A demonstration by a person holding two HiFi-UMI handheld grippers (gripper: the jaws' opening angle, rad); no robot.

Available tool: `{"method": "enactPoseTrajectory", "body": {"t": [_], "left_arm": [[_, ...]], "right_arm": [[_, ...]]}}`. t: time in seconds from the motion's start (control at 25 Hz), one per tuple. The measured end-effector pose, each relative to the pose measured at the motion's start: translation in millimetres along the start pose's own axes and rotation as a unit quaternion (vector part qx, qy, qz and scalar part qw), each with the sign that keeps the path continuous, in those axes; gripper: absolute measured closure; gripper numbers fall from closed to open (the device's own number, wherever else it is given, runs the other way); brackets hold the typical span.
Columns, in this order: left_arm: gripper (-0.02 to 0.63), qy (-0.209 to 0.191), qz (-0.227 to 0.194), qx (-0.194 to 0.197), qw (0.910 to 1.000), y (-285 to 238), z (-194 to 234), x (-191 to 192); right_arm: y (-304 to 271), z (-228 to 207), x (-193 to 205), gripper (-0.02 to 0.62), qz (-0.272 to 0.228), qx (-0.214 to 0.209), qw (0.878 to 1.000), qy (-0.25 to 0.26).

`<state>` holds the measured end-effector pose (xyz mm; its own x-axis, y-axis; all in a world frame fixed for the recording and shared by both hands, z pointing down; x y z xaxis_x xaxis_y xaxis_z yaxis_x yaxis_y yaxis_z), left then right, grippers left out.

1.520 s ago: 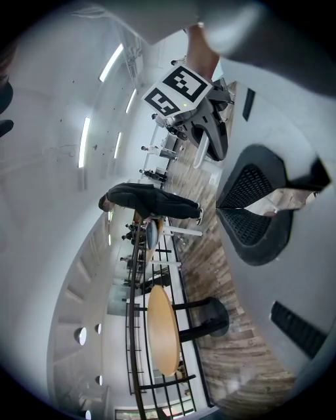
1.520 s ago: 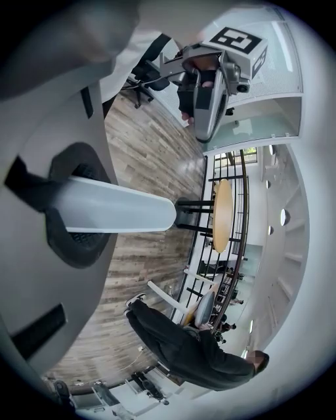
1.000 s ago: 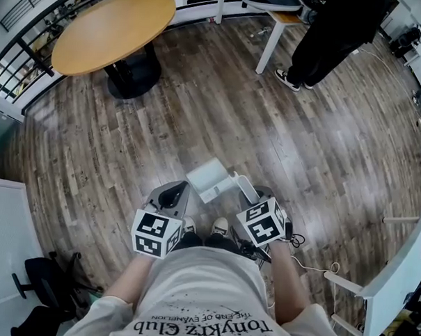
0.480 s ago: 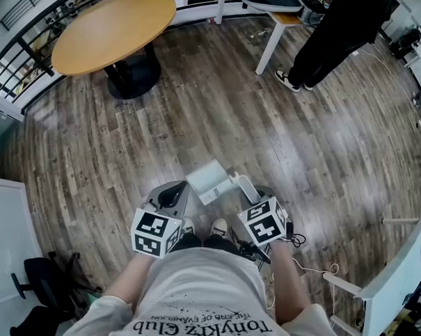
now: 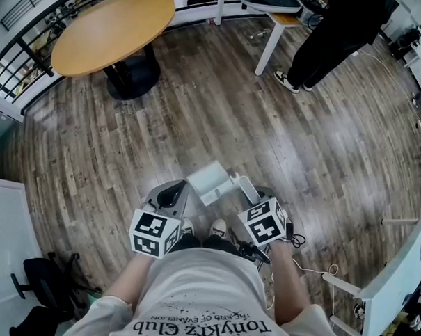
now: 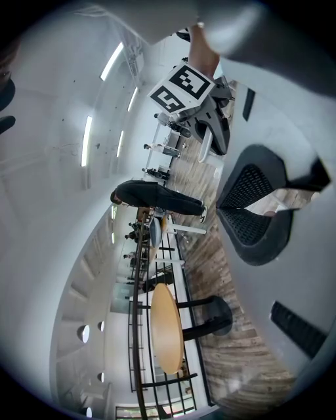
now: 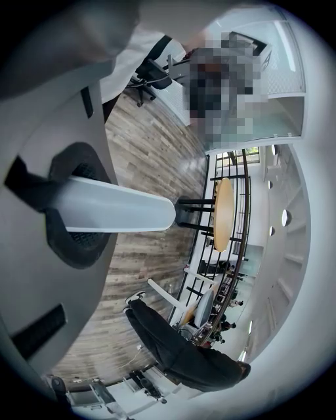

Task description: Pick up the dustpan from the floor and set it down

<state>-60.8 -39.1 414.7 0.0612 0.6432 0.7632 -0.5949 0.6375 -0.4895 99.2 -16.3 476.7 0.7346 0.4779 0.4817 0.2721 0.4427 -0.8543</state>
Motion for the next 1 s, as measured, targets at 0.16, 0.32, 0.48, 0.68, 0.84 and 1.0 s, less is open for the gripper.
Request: {"method": "enactPoseTrajectory", "body": {"t": [0.16, 0.32, 0.48, 0.68, 0.84, 1.0], "left_arm": [[0.583, -0.003, 0.003, 0.005, 1.0000, -2.6, -3.3, 0.9], [0.583, -0.002, 0.003, 0.006, 1.0000, -3.7, -5.4, 0.7], [0.583, -0.002, 0.005, 0.006, 1.0000, -4.4, -3.8, 0.8], [0.583, -0.001, 0.010, 0.006, 0.9999, -8.8, -3.5, 2.3], [0.583, 0.003, 0.013, 0.006, 0.9999, -13.0, -2.1, 3.9], [0.583, 0.005, 0.022, 0.005, 0.9997, -18.5, 2.7, 7.3]], "right_arm": [[-0.9, -2.7, 1.9, 0.551, 0.000, 0.000, 1.000, -0.002], [-1.4, -3.8, 3.9, 0.551, 0.001, 0.000, 1.000, -0.004], [-2.9, -4.7, 4.3, 0.551, 0.003, 0.001, 1.000, -0.006], [-8.4, -7.5, 6.8, 0.551, 0.006, -0.001, 1.000, -0.009], [-15.7, -9.8, 7.7, 0.551, 0.007, -0.001, 1.000, -0.010], [-24.1, -12.1, 9.3, 0.551, 0.009, 0.000, 1.000, -0.015]]}}
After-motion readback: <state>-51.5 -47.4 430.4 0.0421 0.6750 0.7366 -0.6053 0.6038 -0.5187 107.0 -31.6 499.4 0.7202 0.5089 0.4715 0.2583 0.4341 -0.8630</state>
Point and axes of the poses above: the fingertips, and each gripper's own axes: y backward along the fingers, z to its left, x out of its underside, the point moved 1 cm from there along y, backward along the fingers, and after that the axes turned 15 degrees about y, right-handed, at the moved point
